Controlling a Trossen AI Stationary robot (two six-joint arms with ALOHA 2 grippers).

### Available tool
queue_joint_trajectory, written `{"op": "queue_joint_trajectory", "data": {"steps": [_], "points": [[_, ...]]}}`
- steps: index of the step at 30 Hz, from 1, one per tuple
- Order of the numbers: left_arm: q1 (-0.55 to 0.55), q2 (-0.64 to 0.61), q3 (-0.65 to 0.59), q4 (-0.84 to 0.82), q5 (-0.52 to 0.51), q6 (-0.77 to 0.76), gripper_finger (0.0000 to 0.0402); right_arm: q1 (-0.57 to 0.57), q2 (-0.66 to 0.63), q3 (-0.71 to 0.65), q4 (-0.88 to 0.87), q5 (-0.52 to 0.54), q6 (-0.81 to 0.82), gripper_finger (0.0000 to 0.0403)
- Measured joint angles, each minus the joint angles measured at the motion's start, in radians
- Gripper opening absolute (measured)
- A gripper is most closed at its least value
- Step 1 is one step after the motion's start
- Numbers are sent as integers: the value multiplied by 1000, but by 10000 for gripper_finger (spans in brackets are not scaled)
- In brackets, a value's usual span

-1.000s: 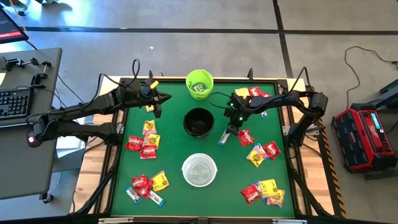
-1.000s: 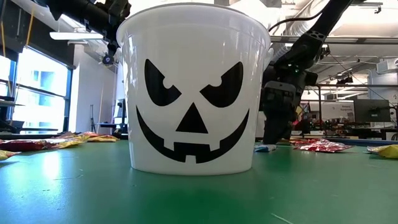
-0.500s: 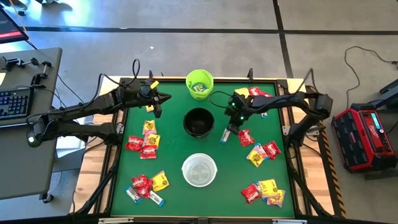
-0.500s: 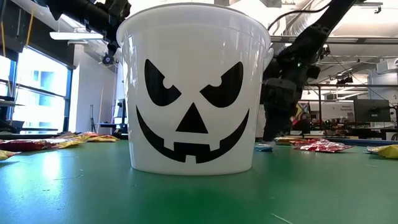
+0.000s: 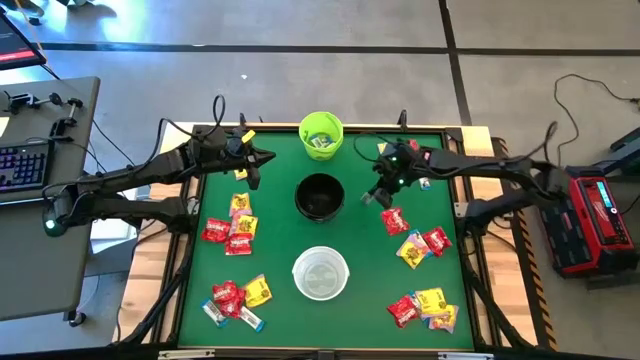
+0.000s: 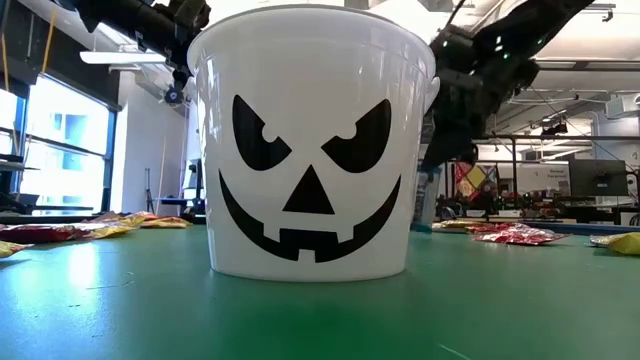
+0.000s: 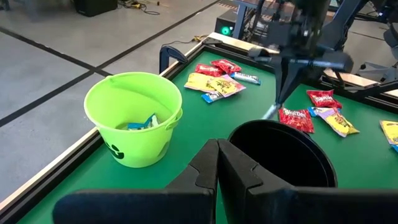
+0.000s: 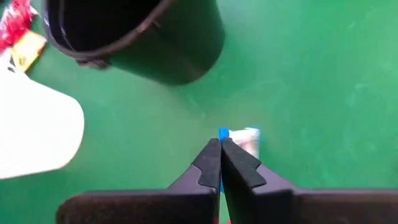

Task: Sort candy by brand, put in halloween buckets
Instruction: Put the white chocolate into the green bucket

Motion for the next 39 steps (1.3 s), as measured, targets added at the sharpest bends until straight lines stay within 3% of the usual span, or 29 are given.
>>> {"op": "queue_joint_trajectory", "data": {"steps": [8, 25, 31, 35, 39], "points": [[0, 0, 0, 0, 0, 0, 0, 0, -87, 0, 16, 49, 62, 0], [0, 0, 0, 0, 0, 0, 0, 0, -90, 2, 204, 97, 189, 0], [0, 0, 0, 0, 0, -1, 0, 0, -91, 2, 180, 72, 198, 1], [0, 0, 0, 0, 0, 0, 0, 4, -89, 2, 80, 50, 185, 24], [0, 0, 0, 0, 0, -1, 0, 37, -86, 2, 39, 53, 183, 88]]}}
